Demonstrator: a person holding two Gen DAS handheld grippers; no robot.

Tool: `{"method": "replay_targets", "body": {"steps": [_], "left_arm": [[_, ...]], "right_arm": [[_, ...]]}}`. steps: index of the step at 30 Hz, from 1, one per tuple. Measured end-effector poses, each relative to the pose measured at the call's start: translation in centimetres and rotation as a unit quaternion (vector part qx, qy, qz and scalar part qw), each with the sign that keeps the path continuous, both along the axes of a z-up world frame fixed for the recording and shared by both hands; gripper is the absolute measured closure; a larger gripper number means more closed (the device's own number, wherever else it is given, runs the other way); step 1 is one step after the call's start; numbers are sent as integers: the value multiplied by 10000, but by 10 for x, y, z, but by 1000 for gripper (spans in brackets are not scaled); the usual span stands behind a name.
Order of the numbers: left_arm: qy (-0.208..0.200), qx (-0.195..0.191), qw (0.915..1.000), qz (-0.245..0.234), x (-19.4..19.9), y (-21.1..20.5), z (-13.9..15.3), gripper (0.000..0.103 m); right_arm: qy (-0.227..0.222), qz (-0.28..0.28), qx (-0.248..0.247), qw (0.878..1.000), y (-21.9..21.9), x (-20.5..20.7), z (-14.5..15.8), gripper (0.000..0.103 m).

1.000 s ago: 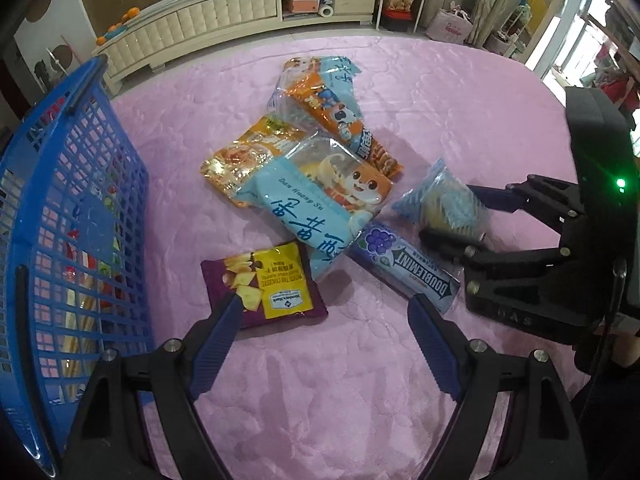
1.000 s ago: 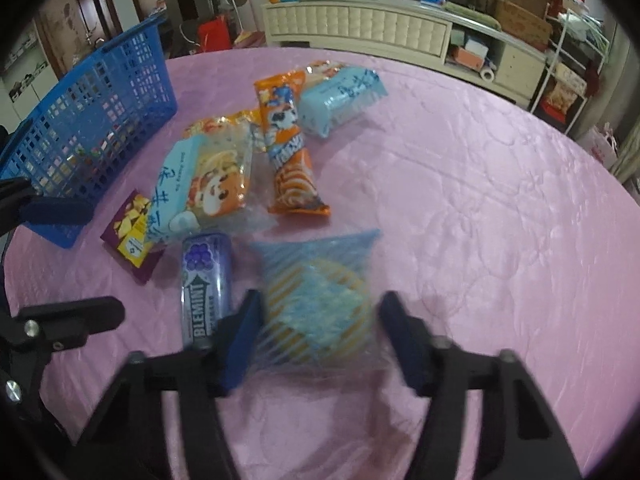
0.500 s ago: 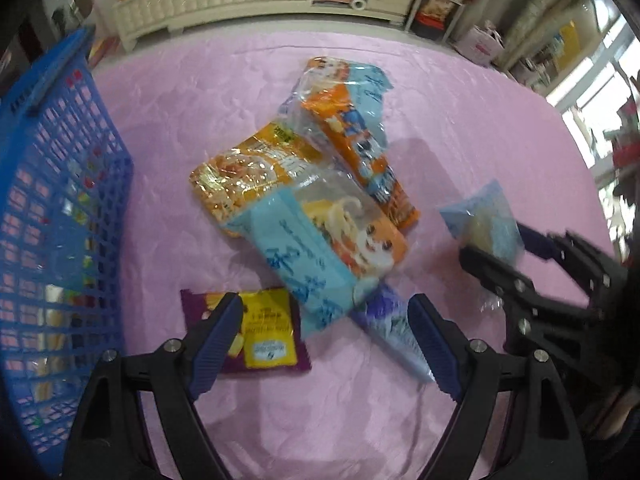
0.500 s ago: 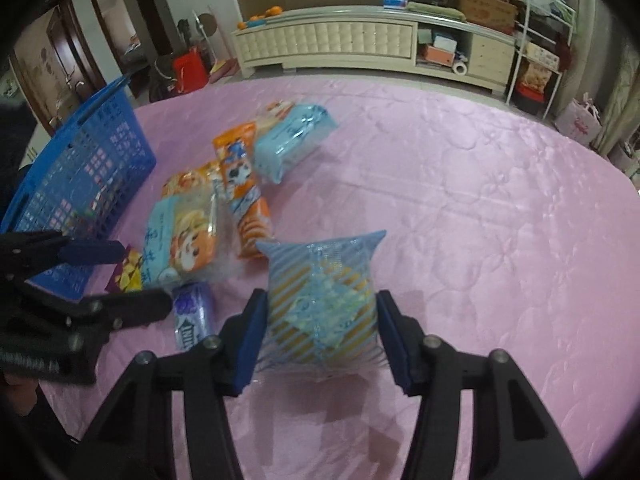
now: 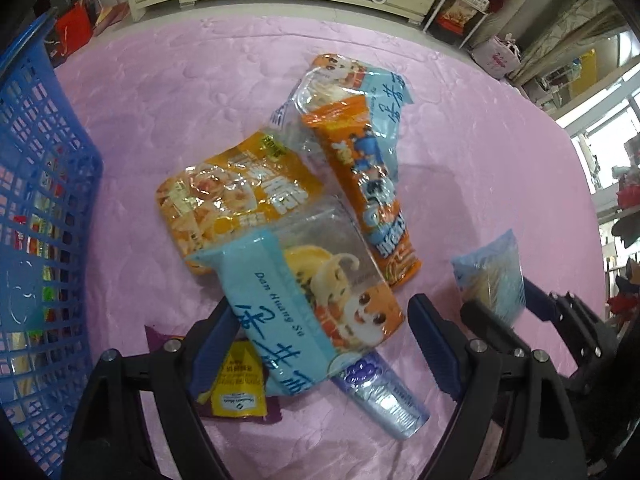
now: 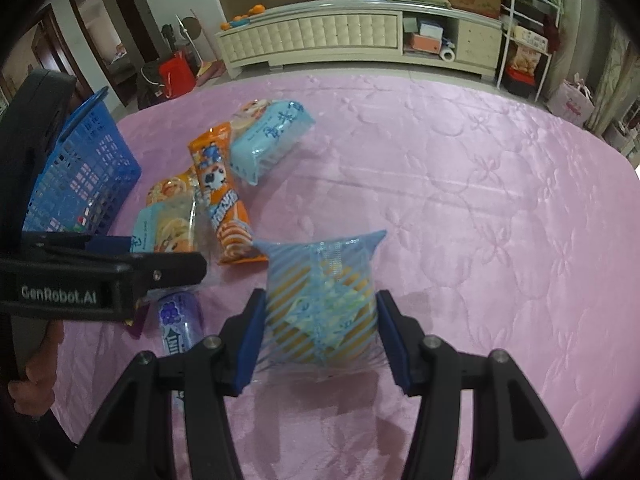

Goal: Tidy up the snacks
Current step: 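Grasp the light-blue Dan Huang Su bread pack with the left tool while the right tool holds the striped pouch, then carry both held packs over the blue basket with both tools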

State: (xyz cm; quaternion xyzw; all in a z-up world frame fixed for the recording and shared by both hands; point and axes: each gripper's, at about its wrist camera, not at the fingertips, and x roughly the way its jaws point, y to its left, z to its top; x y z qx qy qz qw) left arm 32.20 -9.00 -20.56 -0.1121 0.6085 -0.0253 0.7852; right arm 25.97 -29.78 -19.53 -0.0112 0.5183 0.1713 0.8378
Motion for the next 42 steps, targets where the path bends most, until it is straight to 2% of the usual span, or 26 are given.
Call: {"method": "replay_targets", "body": {"steps": [4, 9, 14, 17, 23, 31, 34, 37, 42], "left_arm": [[29, 51, 9999, 101, 10, -5, 0, 20], [45, 436, 9990, -98, 17, -19, -3, 20], [119, 629, 9978, -148, 24, -28, -10, 20], [116, 622, 9978, -182, 26, -33, -13, 22], [56, 609, 9979, -222, 21, -38, -14, 36], [65, 557, 9981, -237, 8, -33, -12, 38], [71, 514, 9984, -237, 6, -29, -12, 39], [73, 490, 9980, -380, -4, -32, -11, 39], [-194, 428, 9966, -682, -22, -38, 9, 39]], "right_arm": [[-7, -17, 30, 10000, -1, 0, 1, 44], [13, -22, 27, 10000, 1, 0, -1, 44], [42, -25, 11, 10000, 1, 0, -3, 44], [22, -47, 5, 10000, 1, 1, -3, 44], [48, -20, -9, 10000, 4, 0, -5, 44], [41, -35, -4, 10000, 5, -1, -4, 44], [25, -144, 153, 9998, 1, -6, -1, 44], [119, -227, 94, 9996, 2, -14, -1, 44], [147, -495, 57, 9986, -1, -37, 8, 44]]}}
